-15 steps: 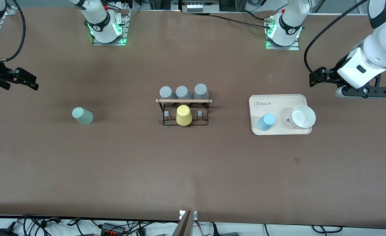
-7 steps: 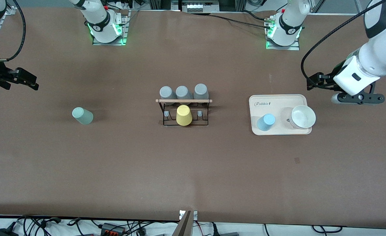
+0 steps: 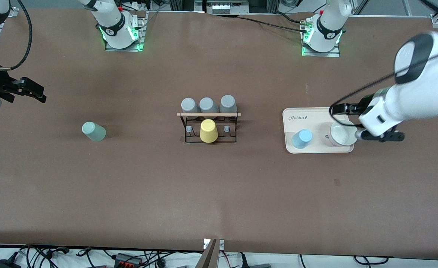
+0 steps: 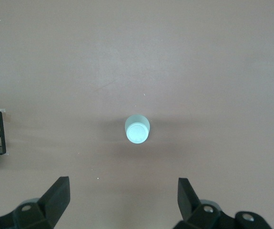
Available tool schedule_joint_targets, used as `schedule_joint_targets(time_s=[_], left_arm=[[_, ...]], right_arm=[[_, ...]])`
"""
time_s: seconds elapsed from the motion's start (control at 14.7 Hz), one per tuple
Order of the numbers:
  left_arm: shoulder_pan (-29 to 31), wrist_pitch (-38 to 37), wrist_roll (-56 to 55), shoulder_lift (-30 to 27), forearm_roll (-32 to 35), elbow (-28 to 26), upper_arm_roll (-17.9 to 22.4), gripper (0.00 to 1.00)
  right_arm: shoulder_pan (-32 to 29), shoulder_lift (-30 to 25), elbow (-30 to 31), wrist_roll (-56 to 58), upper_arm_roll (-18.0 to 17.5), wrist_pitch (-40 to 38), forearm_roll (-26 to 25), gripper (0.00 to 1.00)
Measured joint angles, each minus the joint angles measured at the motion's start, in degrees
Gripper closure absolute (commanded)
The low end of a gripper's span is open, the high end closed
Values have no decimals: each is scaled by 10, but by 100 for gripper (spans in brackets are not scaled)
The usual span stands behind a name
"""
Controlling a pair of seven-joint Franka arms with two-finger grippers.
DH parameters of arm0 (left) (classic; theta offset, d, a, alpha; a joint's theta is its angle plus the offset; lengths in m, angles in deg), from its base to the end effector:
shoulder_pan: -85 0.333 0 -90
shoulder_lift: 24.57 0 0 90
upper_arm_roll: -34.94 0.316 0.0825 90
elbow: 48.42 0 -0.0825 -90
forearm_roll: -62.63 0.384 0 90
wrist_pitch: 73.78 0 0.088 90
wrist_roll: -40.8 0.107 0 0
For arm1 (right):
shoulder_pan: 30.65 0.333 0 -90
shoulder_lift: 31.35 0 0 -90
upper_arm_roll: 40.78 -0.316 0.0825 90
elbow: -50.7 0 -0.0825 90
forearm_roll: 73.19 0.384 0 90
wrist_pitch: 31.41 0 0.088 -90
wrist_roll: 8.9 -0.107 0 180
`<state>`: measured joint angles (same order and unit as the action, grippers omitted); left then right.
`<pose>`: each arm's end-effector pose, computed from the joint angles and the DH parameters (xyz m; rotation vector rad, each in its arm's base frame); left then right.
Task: Hang scattered cups on rack with three cups
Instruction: 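Lower the left gripper and grasp the light blue cup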
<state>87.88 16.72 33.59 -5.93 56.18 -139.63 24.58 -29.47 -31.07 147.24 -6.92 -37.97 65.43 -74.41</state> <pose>0.6104 -0.0809 0.4274 2.9696 0.0220 -0.5277 0.5629 -0.0180 0.5780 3.1202 0.0135 -0.0005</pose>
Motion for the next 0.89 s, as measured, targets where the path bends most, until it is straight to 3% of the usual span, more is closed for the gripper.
schedule_joint_targets(time_s=[0.41,0.89], left_arm=[[-20,101,0,130,-4,-5,-2,0],[-51,179,0,142,-4,-56,-2,0]], right_arm=[[-2,0,0,0,2,-5,0,0],[-2,0,0,0,2,4,0,0]])
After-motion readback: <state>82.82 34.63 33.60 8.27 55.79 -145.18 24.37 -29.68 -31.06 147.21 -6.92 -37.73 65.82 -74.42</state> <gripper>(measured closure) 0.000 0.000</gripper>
